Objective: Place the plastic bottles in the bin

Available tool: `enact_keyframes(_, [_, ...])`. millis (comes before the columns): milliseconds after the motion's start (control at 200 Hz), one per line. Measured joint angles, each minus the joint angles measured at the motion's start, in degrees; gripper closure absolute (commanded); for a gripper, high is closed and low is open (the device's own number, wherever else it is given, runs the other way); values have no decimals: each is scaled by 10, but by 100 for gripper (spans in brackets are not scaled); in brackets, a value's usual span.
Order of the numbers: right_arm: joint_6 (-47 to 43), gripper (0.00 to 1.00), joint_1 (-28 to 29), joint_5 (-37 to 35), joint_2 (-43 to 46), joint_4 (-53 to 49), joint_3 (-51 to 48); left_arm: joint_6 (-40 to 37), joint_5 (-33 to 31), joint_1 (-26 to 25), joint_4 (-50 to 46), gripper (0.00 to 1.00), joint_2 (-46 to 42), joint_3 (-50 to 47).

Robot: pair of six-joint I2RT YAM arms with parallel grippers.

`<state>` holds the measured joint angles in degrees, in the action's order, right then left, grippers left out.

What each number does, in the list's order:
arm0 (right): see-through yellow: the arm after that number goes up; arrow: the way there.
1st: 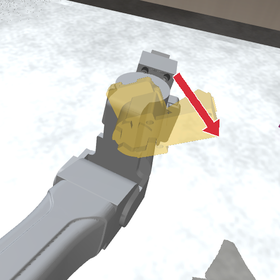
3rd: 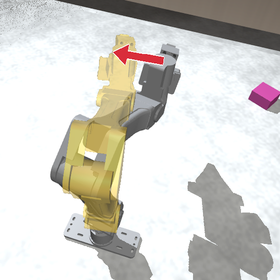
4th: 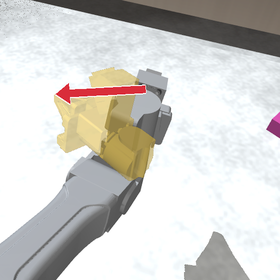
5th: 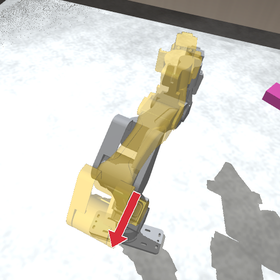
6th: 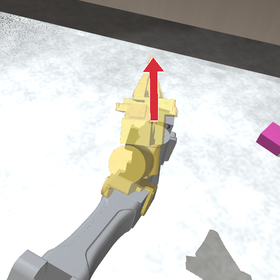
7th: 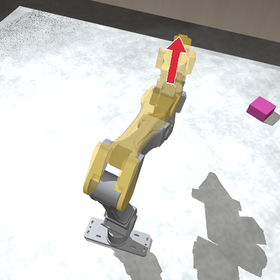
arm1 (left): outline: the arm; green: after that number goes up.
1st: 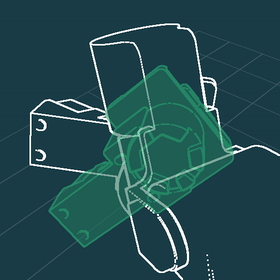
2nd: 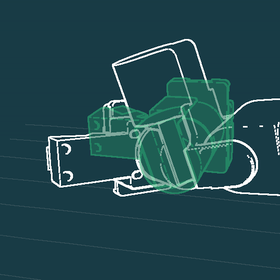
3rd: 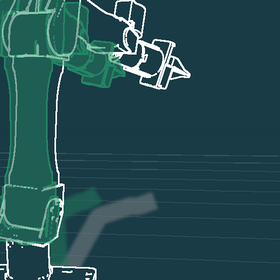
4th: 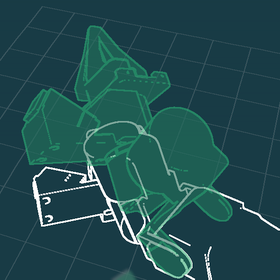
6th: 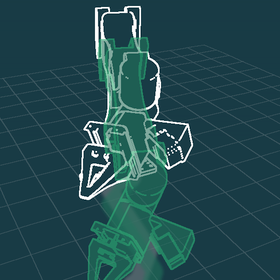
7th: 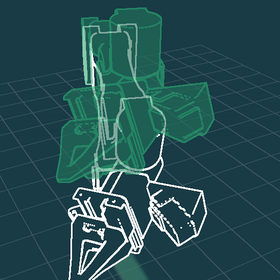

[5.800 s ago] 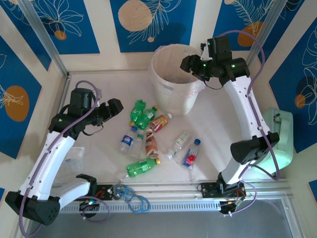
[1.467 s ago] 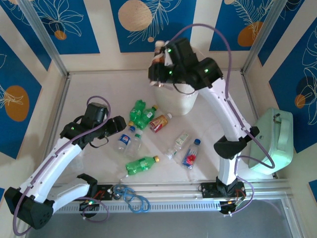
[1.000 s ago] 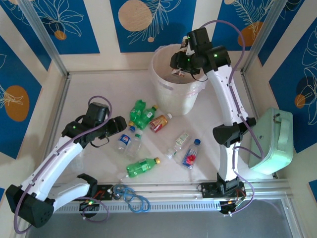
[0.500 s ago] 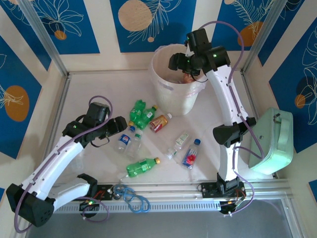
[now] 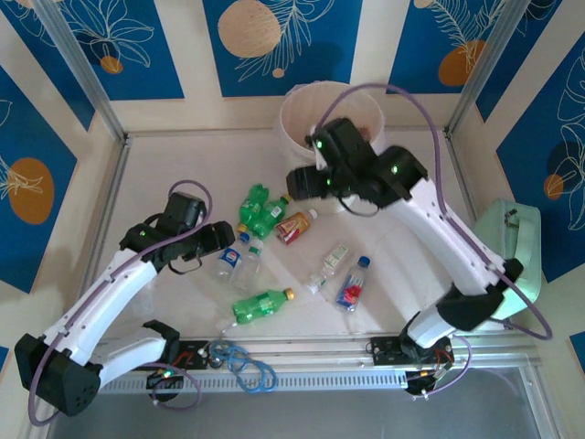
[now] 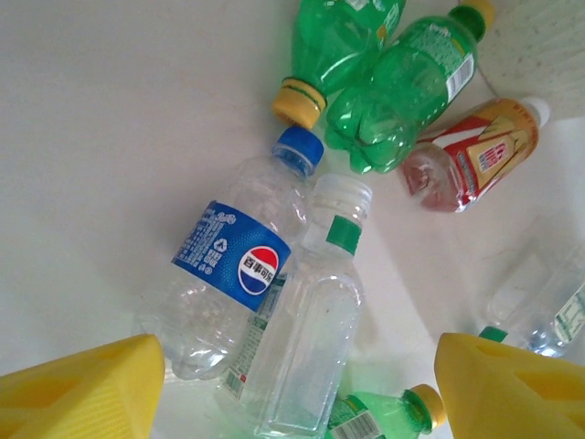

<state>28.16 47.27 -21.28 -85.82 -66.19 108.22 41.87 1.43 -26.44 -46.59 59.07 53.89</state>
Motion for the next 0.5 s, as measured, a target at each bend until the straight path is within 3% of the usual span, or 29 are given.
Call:
enact_keyframes(215, [88, 28, 13, -18, 107, 21, -206, -40, 17, -63, 7, 22, 8, -5])
enact_keyframes(370, [172, 29, -46, -1, 175, 27, -340, -80, 39, -143, 23, 21, 27, -9])
enact_keyframes(500, [210, 29, -97, 19, 207, 31, -391, -119, 49, -211, 26, 17, 74, -9])
